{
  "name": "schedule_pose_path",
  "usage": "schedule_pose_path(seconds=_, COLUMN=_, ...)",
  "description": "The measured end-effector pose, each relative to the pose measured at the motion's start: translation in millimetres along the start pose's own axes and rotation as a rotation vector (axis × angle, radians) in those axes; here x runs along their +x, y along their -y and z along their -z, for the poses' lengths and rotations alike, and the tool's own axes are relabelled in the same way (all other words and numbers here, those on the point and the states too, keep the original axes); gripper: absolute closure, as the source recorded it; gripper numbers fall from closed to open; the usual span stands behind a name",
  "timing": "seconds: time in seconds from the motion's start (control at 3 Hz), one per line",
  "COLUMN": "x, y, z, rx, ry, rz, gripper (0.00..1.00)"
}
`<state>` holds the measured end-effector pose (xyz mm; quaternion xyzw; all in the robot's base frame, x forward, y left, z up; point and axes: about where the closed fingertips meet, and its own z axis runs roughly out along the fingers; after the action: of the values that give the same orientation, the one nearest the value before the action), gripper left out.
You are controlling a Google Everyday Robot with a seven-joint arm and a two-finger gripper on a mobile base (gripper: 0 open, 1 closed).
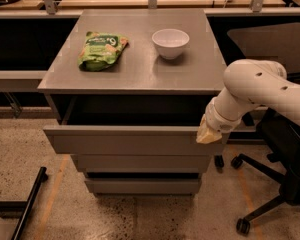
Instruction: Close top drawer
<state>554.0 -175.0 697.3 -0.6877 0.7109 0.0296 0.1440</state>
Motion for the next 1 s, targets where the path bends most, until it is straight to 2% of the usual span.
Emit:
schedule_pose_path(seconds=0.33, x=8.4, y=-7.5, z=-19.1, rx=-0.026, ry=-0.052, rz=-0.015, gripper=1.00)
schedule_pose_path(seconds=0.67, x=25.4, y=1.8, z=-41.8, rx=-0.008, ry=-0.079, rz=-0.040, gripper=1.00)
schedule_pose_path(seconds=1.0, x=25.4, y=1.7, z=-41.7, rx=-0.008, ry=-0.079, rz=-0.040, gripper=1.00)
